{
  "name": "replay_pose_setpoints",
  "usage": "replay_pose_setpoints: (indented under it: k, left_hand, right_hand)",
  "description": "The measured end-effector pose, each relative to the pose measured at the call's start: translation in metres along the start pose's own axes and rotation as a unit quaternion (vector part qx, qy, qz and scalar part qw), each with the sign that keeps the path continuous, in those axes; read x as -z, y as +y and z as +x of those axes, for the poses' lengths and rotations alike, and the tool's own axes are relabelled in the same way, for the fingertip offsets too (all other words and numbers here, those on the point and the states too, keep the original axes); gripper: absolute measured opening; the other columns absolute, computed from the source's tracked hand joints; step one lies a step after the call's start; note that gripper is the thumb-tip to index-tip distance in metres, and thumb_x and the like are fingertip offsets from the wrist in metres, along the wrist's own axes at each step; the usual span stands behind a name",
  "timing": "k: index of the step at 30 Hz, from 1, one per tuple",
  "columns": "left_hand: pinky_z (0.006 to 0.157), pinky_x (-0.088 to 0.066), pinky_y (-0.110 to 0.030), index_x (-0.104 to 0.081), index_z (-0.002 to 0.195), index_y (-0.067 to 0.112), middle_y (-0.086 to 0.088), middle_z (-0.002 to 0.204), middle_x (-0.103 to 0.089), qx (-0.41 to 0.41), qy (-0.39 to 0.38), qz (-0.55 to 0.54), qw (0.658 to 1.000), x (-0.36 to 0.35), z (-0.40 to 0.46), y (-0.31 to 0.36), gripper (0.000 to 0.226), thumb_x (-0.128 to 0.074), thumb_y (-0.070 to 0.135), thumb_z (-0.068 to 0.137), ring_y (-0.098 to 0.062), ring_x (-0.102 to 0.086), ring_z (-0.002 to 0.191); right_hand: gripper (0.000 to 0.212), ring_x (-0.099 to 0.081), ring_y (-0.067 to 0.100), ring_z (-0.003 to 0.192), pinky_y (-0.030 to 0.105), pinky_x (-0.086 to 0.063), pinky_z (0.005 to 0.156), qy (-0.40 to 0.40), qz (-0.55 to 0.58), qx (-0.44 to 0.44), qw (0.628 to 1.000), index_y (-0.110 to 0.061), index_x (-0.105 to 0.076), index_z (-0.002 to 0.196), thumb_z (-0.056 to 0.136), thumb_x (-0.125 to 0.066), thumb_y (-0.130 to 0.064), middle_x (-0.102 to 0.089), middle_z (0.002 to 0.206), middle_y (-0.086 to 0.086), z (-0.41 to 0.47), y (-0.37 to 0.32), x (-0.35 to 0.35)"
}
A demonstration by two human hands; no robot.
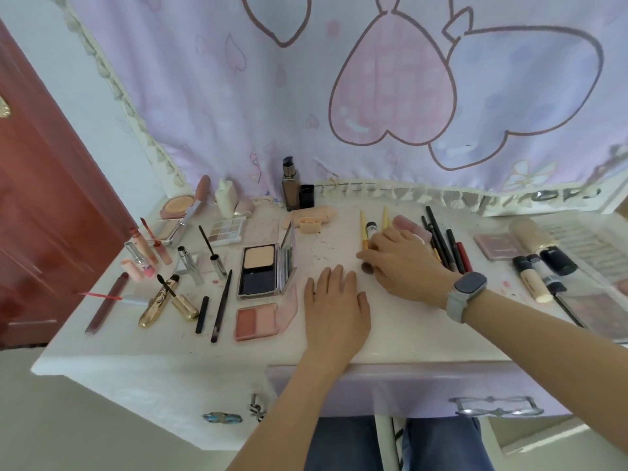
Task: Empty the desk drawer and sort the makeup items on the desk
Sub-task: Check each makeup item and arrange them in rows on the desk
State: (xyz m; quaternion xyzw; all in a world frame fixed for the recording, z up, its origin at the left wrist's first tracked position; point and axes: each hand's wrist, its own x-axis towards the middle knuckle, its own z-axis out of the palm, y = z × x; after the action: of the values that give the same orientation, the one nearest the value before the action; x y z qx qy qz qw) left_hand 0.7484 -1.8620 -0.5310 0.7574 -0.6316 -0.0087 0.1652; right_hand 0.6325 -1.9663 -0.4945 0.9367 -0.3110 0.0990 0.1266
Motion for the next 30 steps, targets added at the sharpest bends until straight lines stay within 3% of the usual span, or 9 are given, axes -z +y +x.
replay_pose_setpoints:
  k: [3,5,7,12,16,19,22,24,30]
  left_hand:
    - [0.090,-0.047,-0.046,-0.065,0.103,0.016,-0.005,0.112,-0.066,-0.012,0.024,0.003,1.000,-0.006,0.002,-0.004,0.042,-0.034,0.032,0.079,-0.023,-0.062,0.106]
    - [0.090,-0.046,-0.043,-0.065,0.103,0.017,-0.003,0.112,-0.066,-0.007,0.044,0.005,0.999,-0.008,0.007,-0.006,0.042,-0.035,0.033,0.079,-0.021,-0.062,0.106]
    - [0.091,-0.046,-0.042,-0.065,0.105,0.016,-0.004,0.113,-0.065,0.007,0.054,0.006,0.998,-0.011,0.012,-0.006,0.043,-0.035,0.034,0.079,-0.022,-0.061,0.106]
    - [0.096,-0.043,-0.047,-0.062,0.116,0.009,-0.012,0.122,-0.061,0.029,0.063,0.032,0.997,-0.016,0.013,-0.005,0.050,-0.034,0.035,0.083,-0.029,-0.057,0.115]
    - [0.100,-0.037,-0.050,-0.058,0.121,0.009,-0.014,0.127,-0.057,0.036,0.069,0.056,0.995,-0.018,0.011,-0.004,0.051,-0.034,0.035,0.085,-0.031,-0.053,0.120]
    - [0.101,-0.036,-0.049,-0.056,0.123,0.008,-0.014,0.129,-0.056,0.035,0.077,0.065,0.994,-0.019,0.010,-0.003,0.051,-0.033,0.035,0.087,-0.031,-0.051,0.121]
    - [0.101,-0.035,-0.050,-0.056,0.124,0.007,-0.015,0.129,-0.056,0.031,0.092,0.068,0.993,-0.020,0.009,-0.003,0.051,-0.033,0.035,0.088,-0.032,-0.051,0.121]
    - [0.100,-0.035,-0.049,-0.057,0.122,0.005,-0.015,0.127,-0.057,0.028,0.105,0.064,0.992,-0.022,0.008,-0.004,0.050,-0.034,0.033,0.087,-0.032,-0.053,0.120]
    - [0.091,-0.048,-0.041,-0.061,0.112,0.002,-0.013,0.109,-0.065,0.046,0.169,0.003,0.984,-0.019,0.002,-0.002,0.043,-0.034,0.019,0.083,-0.028,-0.062,0.104]
  right_hand:
    - [0.010,-0.058,0.024,0.070,0.031,-0.043,0.054,0.001,-0.034,0.032,0.999,-0.020,-0.070,0.077,0.073,-0.064,-0.027,-0.061,0.070,-0.001,0.007,-0.001,-0.009]
    - [0.027,-0.056,0.023,0.069,0.032,-0.042,0.055,0.000,-0.019,0.043,0.999,-0.020,-0.068,0.076,0.078,-0.042,-0.031,-0.059,0.069,-0.001,0.010,0.001,-0.015]
    - [0.034,-0.056,0.023,0.067,0.031,-0.040,0.055,0.003,-0.009,0.042,0.999,-0.019,-0.066,0.075,0.078,-0.036,-0.034,-0.058,0.067,-0.001,0.013,0.003,-0.015]
    - [0.034,-0.056,0.023,0.062,0.029,-0.041,0.055,-0.008,0.009,0.004,1.000,-0.017,-0.062,0.066,0.075,-0.045,-0.046,-0.057,0.057,0.001,0.021,0.003,-0.013]
    - [0.024,-0.051,0.025,0.049,0.026,-0.036,0.050,-0.011,0.032,-0.060,0.998,-0.014,-0.056,0.062,0.055,-0.075,-0.026,-0.053,0.048,0.002,0.023,-0.004,-0.012]
    - [0.017,-0.053,0.025,0.054,0.027,-0.040,0.049,0.030,0.111,-0.134,0.984,-0.010,-0.055,0.076,0.070,-0.068,-0.019,-0.056,0.057,0.003,0.023,0.001,-0.004]
    - [0.006,-0.051,0.016,0.065,0.031,-0.045,0.061,0.019,0.213,-0.191,0.958,-0.014,-0.050,0.087,0.088,-0.051,-0.020,-0.052,0.074,-0.004,0.013,0.017,0.008]
    - [0.007,-0.049,0.010,0.061,0.024,-0.041,0.067,0.043,0.269,-0.198,0.942,-0.016,-0.049,0.082,0.087,-0.054,-0.017,-0.049,0.071,-0.008,0.003,0.020,0.010]
    - [0.009,-0.060,0.019,0.073,0.035,-0.050,0.068,0.021,0.333,-0.205,0.920,-0.011,-0.056,0.092,0.087,-0.056,-0.017,-0.064,0.079,0.002,-0.010,-0.015,0.007]
